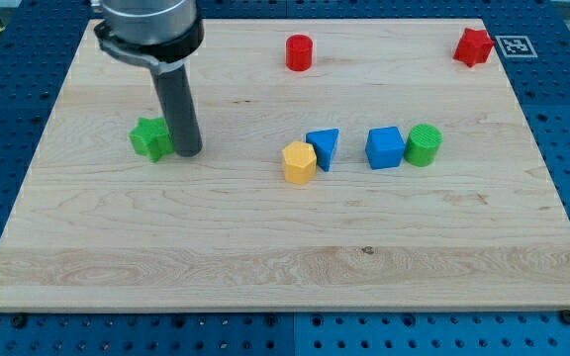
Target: Push the blue cube to the right
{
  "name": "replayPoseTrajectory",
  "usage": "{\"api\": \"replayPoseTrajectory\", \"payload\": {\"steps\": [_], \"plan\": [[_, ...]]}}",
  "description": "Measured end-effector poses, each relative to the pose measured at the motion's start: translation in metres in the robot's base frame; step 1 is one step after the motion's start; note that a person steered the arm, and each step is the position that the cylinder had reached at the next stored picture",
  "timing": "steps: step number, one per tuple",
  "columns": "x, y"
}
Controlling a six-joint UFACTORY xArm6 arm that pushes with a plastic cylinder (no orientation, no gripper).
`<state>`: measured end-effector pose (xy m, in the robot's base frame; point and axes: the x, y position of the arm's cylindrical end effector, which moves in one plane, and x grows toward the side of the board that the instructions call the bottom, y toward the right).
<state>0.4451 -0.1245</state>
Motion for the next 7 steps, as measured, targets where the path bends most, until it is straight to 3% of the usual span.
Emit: {"api": "replayPoseTrajectory", "payload": {"steps": [2,4,5,7], "plan": [[-0.002,-0.060],[-0.002,-0.064],[-0.002,-0.059],[-0.043,0.003]]}}
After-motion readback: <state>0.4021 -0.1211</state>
